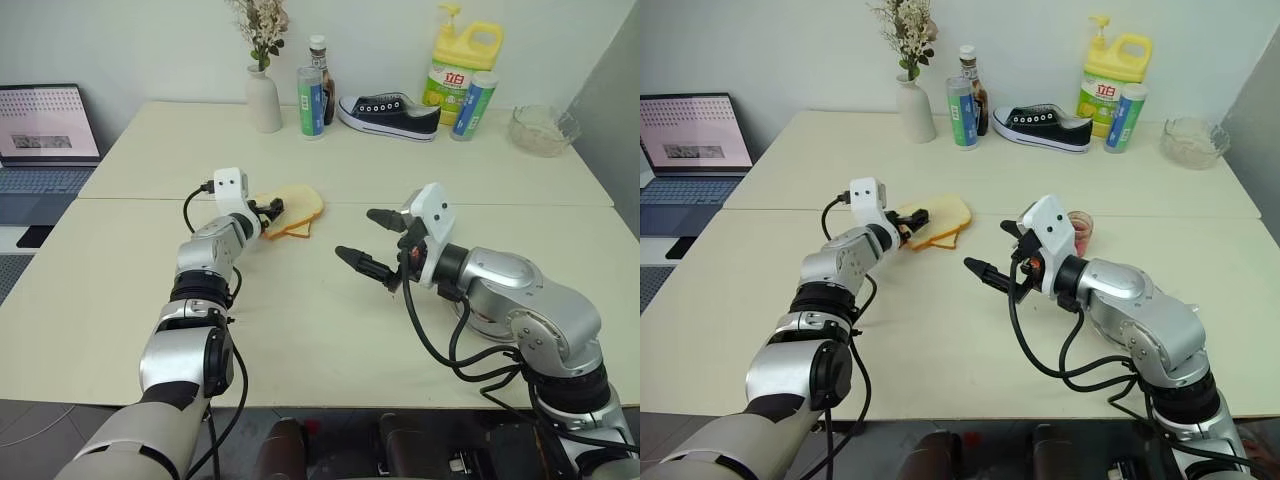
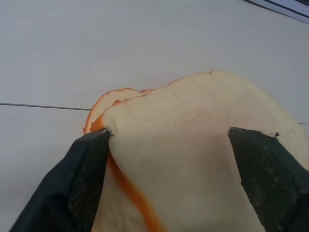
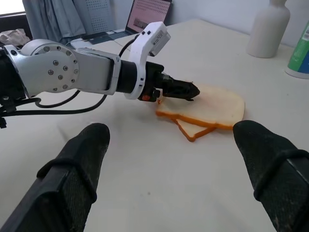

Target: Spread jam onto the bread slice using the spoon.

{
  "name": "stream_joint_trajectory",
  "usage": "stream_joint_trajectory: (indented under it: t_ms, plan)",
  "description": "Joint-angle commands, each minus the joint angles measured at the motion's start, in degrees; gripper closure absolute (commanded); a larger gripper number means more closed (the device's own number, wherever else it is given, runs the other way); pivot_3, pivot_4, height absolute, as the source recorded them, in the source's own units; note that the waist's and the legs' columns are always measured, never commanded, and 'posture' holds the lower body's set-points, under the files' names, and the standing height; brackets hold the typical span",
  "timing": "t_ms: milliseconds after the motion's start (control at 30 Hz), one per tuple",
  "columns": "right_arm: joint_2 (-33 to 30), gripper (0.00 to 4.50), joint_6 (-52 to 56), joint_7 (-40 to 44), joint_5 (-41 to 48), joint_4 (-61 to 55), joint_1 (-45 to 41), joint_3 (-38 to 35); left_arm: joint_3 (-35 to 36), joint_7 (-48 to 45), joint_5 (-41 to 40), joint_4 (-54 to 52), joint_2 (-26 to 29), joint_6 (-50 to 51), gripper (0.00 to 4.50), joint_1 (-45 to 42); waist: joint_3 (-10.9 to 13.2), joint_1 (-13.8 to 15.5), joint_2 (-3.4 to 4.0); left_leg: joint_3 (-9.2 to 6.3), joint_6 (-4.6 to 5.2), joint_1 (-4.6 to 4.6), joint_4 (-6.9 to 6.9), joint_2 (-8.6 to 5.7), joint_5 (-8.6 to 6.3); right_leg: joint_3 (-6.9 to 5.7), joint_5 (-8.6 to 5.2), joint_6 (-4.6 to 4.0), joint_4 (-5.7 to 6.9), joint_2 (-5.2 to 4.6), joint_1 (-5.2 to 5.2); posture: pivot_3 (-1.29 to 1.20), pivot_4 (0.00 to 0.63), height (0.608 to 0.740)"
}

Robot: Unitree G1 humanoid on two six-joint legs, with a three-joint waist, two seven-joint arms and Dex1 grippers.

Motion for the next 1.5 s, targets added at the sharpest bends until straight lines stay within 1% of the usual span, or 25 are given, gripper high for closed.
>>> stream_joint_trajectory:
  t_ms: [33, 300, 333, 433, 533, 633, 700, 833, 900, 1000, 1100, 1200, 1333, 1500]
  plan:
    - [0.2, 0.00, -0.2, -0.3, 0.3, -2.0, -0.1, -2.1, -0.2, -1.5, -0.3, 0.1, -0.7, 0.2, 1.80, -1.6, 0.0, 0.1, 0.00, 0.00, 0.00, 0.00, 0.00, -0.01, 0.00, 0.00, 0.00, 0.00, 0.00, -0.01, 0.00, 0.00, 0.150, 0.740]
    - [0.5, 0.00, -0.3, -0.4, 0.2, -1.3, -0.5, -2.2, 0.0, -1.9, -0.1, 0.9, -0.3, -0.3, 4.34, -2.3, 0.0, 0.4, 0.00, 0.00, 0.00, -0.01, 0.00, -0.03, 0.00, 0.00, 0.00, 0.00, -0.01, -0.03, 0.01, 0.00, 0.150, 0.740]
    - [0.6, 0.00, -0.4, -0.3, 0.2, -1.2, -0.5, -2.3, 0.1, -1.9, -0.1, 1.0, -0.2, -0.4, 4.48, -2.3, 0.0, 0.4, 0.00, 0.00, 0.00, -0.01, 0.01, -0.04, 0.00, 0.00, 0.00, 0.00, -0.01, -0.03, 0.01, 0.00, 0.150, 0.740]
    - [0.6, 0.00, -0.5, -0.2, 0.1, -1.0, -0.5, -2.4, 0.0, -1.9, 0.3, 0.2, 0.3, -1.0, 4.48, -2.3, 0.0, 0.4, -0.01, 0.00, 0.00, -0.01, 0.01, -0.03, 0.00, 0.00, 0.00, 0.00, -0.01, -0.03, 0.01, 0.00, 0.150, 0.740]
    - [0.8, 0.00, -0.7, -0.2, 0.0, -0.8, -0.6, -2.4, -1.3, -5.4, 0.5, -3.7, 1.3, -2.6, 4.48, -2.3, 0.0, 0.4, -0.01, 0.00, 0.00, -0.01, 0.00, -0.03, 0.00, -0.01, 0.00, 0.00, -0.01, -0.03, 0.01, 0.00, 0.150, 0.740]
    - [0.7, 0.00, -0.8, -0.1, -0.1, -0.6, -0.7, -2.6, -3.3, -13.2, -1.4, -11.2, 2.3, 0.5, 4.48, -1.7, 0.0, 0.4, -0.01, -0.01, -0.01, -0.04, 0.00, -0.02, 0.01, -0.02, 0.00, 0.00, -0.02, -0.02, 0.00, 0.00, 0.150, 0.740]
    - [0.5, 0.00, -0.9, 0.1, -0.1, -0.5, -0.7, -2.9, -5.4, -19.2, -2.9, -18.6, 4.0, 4.2, 4.48, -0.5, 0.0, 0.1, -0.01, 0.01, -0.02, -0.05, -0.01, -0.02, 0.01, 0.00, 0.00, 0.00, -0.04, -0.02, -0.01, 0.00, 0.150, 0.740]
    - [-0.9, 0.00, -0.7, 1.0, 0.3, -0.6, -0.8, -4.4, -10.0, -29.3, -4.4, -30.7, 9.4, 9.6, 4.48, 2.6, 0.0, -0.5, 0.00, 0.01, -0.03, -0.01, -0.07, 0.02, 0.02, 0.01, 0.00, 0.00, -0.03, 0.00, -0.02, 0.00, 0.150, 0.740]
    - [-1.9, 0.00, -0.7, 1.5, 0.3, -0.4, -0.7, -5.3, -10.6, -30.1, -3.5, -32.4, 11.5, 9.7, 4.48, 3.2, 0.0, -0.6, 0.00, 0.05, -0.03, 0.06, -0.10, 0.05, 0.02, 0.05, 0.00, 0.00, 0.00, 0.04, -0.02, 0.00, 0.150, 0.740]
    - [-2.7, 0.00, -0.7, 1.7, 0.3, -0.6, -0.3, -6.3, -8.7, -26.9, -2.8, -31.4, 12.4, 8.7, 4.48, 4.1, 0.0, -0.6, 0.00, 0.00, -0.02, 0.08, -0.08, 0.08, 0.02, 0.02, 0.00, -0.01, 0.05, 0.08, -0.02, 0.00, 0.150, 0.740]
    - [-3.1, 0.00, -0.5, 1.4, 0.5, -1.1, 0.7, -7.1, -6.3, -22.3, -2.5, -31.5, 12.1, 8.5, 3.90, 7.0, 0.0, -0.5, 0.00, 0.02, -0.02, 0.07, -0.06, 0.08, 0.01, 0.05, 0.00, -0.01, 0.05, 0.08, -0.01, 0.00, 0.150, 0.740]
    - [-2.9, 0.00, 0.1, 0.8, 0.9, -2.3, 2.1, -7.4, -2.4, -17.2, -6.0, -38.3, 8.5, 12.4, 2.95, 14.2, 0.0, -0.5, 0.00, 0.05, -0.02, 0.05, -0.07, 0.07, 0.01, 0.07, 0.00, -0.01, 0.01, 0.03, -0.01, 0.00, 0.150, 0.740]
    - [-2.8, 0.00, 0.7, 0.4, 1.3, -3.3, 3.0, -7.4, 4.1, -9.5, -12.9, -48.4, 1.6, 20.1, 1.65, 23.0, 0.0, -0.2, 0.00, 0.04, -0.02, -0.03, -0.04, 0.07, 0.01, 0.06, 0.00, 0.00, -0.06, -0.07, -0.02, 0.00, 0.150, 0.740]
    - [-2.9, 0.00, 1.4, 0.7, 1.7, -3.7, 3.3, -7.5, 6.9, -2.9, -18.4, -57.1, -3.9, 27.3, 0.11, 30.4, 0.0, -0.2, 0.00, -0.01, -0.03, 0.00, 0.00, 0.05, 0.01, 0.04, 0.01, -0.01, 0.01, -0.06, 0.01, 0.00, 0.150, 0.740]
